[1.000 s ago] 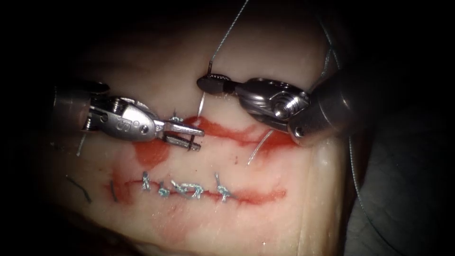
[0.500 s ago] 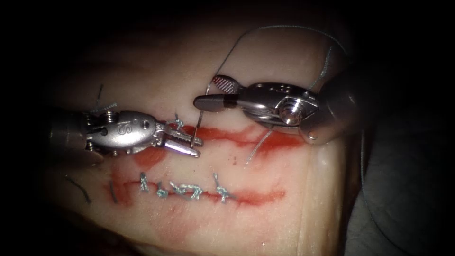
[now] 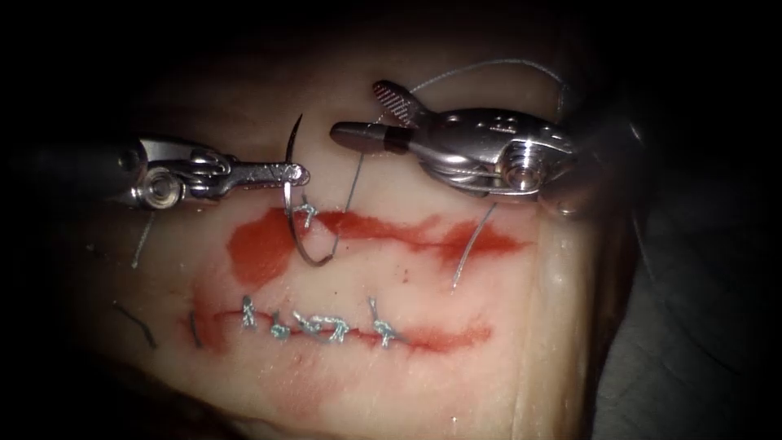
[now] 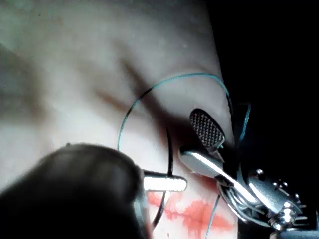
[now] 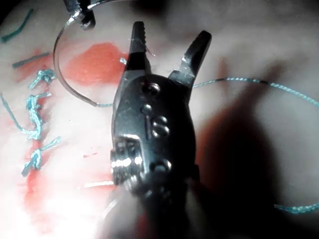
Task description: Wound Closure
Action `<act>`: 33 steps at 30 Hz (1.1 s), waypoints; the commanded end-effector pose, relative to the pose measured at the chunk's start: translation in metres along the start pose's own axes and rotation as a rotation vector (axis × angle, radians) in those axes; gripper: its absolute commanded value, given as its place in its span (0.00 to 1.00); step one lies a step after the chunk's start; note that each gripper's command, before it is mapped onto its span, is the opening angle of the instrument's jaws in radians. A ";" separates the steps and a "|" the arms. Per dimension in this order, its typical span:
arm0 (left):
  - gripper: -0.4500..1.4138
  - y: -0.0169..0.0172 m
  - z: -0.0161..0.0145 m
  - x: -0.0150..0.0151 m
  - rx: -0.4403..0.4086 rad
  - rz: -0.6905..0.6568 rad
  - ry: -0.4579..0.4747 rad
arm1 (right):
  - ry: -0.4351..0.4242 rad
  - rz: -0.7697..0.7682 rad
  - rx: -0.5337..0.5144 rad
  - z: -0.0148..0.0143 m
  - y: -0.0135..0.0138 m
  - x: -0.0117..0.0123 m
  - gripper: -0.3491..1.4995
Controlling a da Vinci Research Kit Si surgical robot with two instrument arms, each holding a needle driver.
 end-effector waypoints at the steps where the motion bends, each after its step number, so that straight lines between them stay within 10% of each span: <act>1: 0.00 -0.0002 0.0001 -0.0006 0.020 -0.040 -0.026 | -0.002 0.057 -0.003 0.0009 0.0016 0.0007 0.86; 7: 0.00 -0.0050 -0.0022 -0.0033 0.119 -0.047 -0.171 | -0.006 0.140 0.007 0.0011 0.0024 0.0009 0.86; 18: 0.00 -0.0086 -0.0012 -0.0037 0.235 1.088 -0.119 | -0.008 0.456 0.003 0.0008 0.0024 0.0007 0.86; 22: 0.00 -0.0083 0.0006 -0.0018 0.248 1.420 0.030 | -0.006 0.560 0.001 0.0004 0.0023 0.0004 0.85; 33: 0.00 -0.0007 0.0027 0.0029 0.232 1.825 0.576 | 0.049 0.883 -0.074 -0.0006 0.0025 -0.0004 0.72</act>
